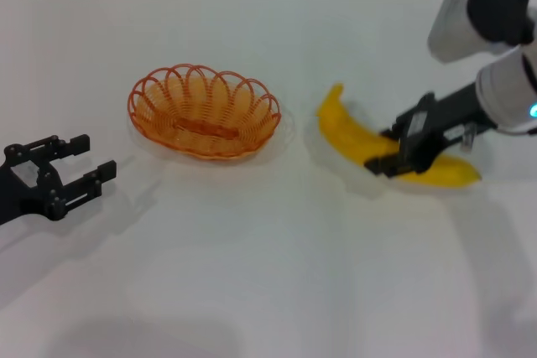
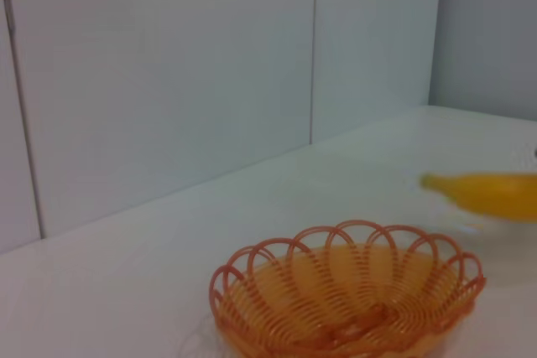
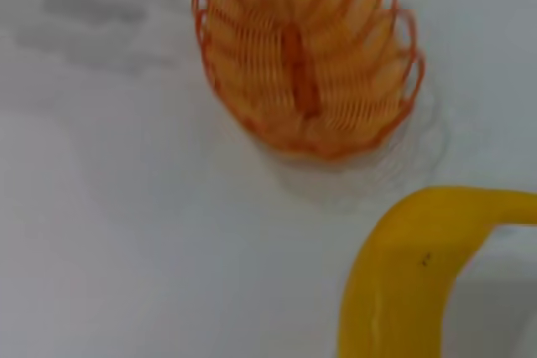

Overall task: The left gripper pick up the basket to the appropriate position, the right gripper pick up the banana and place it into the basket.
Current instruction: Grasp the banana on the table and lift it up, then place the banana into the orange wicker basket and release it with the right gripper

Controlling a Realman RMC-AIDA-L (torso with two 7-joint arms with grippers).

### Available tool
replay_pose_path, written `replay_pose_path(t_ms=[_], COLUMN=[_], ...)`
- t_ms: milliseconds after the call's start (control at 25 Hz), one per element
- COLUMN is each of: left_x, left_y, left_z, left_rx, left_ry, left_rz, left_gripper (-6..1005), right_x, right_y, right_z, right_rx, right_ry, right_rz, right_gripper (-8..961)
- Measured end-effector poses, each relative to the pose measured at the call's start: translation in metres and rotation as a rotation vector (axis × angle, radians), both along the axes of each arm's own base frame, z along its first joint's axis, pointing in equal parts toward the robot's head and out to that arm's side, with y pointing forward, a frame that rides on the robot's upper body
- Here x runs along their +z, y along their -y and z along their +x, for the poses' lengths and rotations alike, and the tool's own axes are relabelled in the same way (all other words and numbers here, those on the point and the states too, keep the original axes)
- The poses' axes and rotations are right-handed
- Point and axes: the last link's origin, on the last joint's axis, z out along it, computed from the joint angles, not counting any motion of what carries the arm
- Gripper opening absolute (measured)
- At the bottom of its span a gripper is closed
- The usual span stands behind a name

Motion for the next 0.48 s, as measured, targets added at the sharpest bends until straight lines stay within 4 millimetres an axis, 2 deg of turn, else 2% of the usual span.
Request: replay_pose_path(t_ms=[240,360,480], left_x=[0.000,0.000,-0.001], left_y=[0.000,0.000,-0.001], left_z=[0.000,0.001,0.002], left_rx=[-0.001,-0.001,-0.007], left_ry=[0.002,0.003,0.002], left_rz=[0.002,0.001,-0.001], left_gripper=[583,584,583], right_x=[0.012,0.008,-0.005], right_y=[-0.007,-0.017,-0.028], right_z=[-0.034,-0.059,-0.079], right_rx=[0.109,0.182,0.245], right_ry=[-0.050,-0.082,-0.091], right_rz=[0.055,0.058,0.068], right_gripper=[470,470,470])
